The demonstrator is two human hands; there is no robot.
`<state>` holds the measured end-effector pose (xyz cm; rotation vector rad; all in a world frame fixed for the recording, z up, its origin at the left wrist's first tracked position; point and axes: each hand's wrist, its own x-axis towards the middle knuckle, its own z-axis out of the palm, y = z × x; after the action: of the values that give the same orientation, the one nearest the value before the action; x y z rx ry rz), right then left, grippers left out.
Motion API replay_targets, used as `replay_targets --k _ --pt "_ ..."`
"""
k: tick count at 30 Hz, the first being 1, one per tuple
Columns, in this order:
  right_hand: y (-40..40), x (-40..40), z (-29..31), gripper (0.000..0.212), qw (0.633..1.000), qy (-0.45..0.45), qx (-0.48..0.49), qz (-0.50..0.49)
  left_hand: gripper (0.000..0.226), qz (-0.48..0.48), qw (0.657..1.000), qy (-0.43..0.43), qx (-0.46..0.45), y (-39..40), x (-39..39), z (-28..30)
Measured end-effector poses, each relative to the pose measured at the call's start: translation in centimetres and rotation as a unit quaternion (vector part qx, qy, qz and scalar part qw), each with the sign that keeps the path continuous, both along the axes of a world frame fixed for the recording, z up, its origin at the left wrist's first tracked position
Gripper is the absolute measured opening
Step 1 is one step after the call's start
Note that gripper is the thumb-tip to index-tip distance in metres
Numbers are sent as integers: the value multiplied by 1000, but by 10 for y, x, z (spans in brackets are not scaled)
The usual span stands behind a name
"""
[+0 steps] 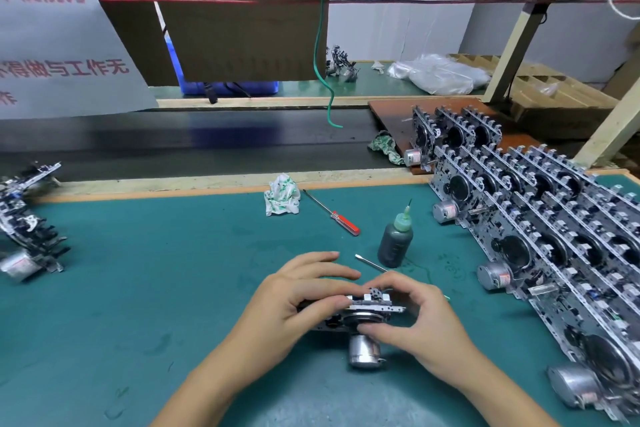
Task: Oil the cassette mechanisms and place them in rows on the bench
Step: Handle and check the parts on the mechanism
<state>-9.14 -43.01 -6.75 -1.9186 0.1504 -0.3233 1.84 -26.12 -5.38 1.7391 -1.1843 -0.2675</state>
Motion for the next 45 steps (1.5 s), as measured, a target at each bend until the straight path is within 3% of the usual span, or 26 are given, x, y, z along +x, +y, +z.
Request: replay_targets --k 9,11,15,20,26,30,34,45 --pt "1 -5 6 31 1000 5 -17 11 26 9 1000 13 18 0 -1 1" --pt "-1 -10 7 40 993 8 -114 -18 26 14 1000 12 17 0 -2 1" --pt "-4 -23 1 40 924 -56 -368 -82 27 16 1000 14 19 -2 -2 4" --pt "-8 -24 -1 36 880 -81 -460 -85 27 15 1000 19 14 -1 -2 4" --pt "-9 -20 6 38 894 -29 -440 -74 27 19 999 20 16 -2 -2 4" --pt "-3 -11 12 42 981 36 -188 -43 27 17 999 20 23 -1 -2 4" --pt "3 -2 12 37 998 11 -57 -6 27 17 999 22 28 -1 -2 5" --pt "2 0 8 36 999 7 -44 -12 27 7 1000 21 18 -3 -4 8"
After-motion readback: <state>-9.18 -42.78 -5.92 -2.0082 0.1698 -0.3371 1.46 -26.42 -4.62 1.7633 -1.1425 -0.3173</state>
